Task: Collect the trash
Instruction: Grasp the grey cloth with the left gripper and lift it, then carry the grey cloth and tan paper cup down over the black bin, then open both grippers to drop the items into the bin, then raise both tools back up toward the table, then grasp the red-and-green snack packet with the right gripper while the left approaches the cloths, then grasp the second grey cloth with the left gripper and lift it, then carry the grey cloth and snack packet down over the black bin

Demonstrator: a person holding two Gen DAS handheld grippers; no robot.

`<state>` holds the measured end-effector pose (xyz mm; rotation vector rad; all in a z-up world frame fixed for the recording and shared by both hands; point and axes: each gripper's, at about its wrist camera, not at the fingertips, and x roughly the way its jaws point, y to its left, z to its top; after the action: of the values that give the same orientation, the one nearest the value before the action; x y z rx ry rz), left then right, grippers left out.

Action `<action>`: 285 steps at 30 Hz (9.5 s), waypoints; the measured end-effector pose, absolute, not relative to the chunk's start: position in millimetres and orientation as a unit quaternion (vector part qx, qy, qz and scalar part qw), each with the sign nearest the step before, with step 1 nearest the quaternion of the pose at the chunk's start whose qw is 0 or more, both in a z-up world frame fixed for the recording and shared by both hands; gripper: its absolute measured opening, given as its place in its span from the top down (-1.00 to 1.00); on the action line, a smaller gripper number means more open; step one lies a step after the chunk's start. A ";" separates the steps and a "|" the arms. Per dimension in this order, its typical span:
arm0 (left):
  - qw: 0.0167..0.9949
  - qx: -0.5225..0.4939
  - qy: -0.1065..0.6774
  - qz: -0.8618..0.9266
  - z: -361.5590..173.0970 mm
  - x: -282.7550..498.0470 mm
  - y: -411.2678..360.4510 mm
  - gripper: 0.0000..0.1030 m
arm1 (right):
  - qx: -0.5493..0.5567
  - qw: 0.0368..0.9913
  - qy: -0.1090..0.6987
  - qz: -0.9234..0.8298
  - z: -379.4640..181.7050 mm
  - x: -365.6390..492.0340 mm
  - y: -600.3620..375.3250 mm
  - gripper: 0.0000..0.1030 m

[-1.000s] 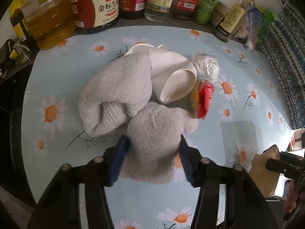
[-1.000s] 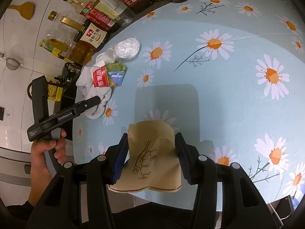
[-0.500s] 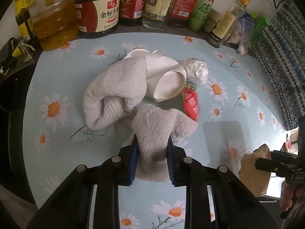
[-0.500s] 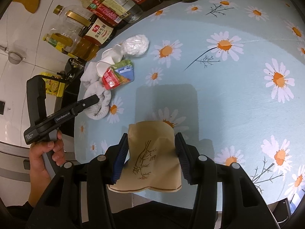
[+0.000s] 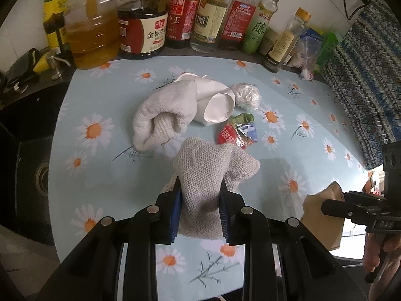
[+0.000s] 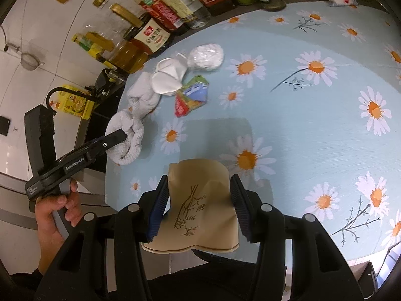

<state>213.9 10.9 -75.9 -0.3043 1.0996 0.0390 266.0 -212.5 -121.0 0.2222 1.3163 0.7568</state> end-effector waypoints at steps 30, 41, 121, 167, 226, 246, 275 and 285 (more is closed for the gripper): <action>0.838 -0.188 0.512 0.024 -79.5 54.3 21.9 0.52 | 0.040 0.690 0.602 0.400 -125.5 151.2 -131.0 0.03; 0.825 -0.204 0.526 0.016 -99.6 10.2 16.3 0.52 | 0.013 0.671 0.623 0.402 -146.6 110.2 -119.6 0.03; 0.805 -0.228 0.547 0.020 -118.1 -8.5 9.9 0.04 | 0.027 0.688 0.631 0.359 -156.6 98.9 -155.6 -0.29; 0.809 -0.248 0.524 0.095 -79.2 114.3 36.5 -0.08 | -0.092 0.727 0.581 0.353 -134.1 320.4 -93.1 -0.58; 0.822 -0.160 0.545 0.047 -76.4 238.0 46.2 -0.24 | -0.069 0.747 0.553 0.363 -124.8 312.4 -138.2 -0.14; 0.817 -0.098 0.568 0.028 -98.4 303.7 57.3 -0.40 | -0.027 0.754 0.558 0.344 -133.8 296.6 -183.6 -0.14; 0.824 -0.109 0.556 0.019 -107.8 286.5 64.9 0.43 | -0.032 0.745 0.559 0.363 -136.1 294.3 -175.3 -0.14; 0.835 -0.115 0.538 0.014 -85.0 251.0 52.4 0.43 | -0.039 0.744 0.550 0.378 -128.1 279.6 -164.7 -0.14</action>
<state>251.0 52.4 -85.0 -0.2435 1.1390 0.0295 279.6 -164.7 -128.1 -0.0854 1.2045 0.8270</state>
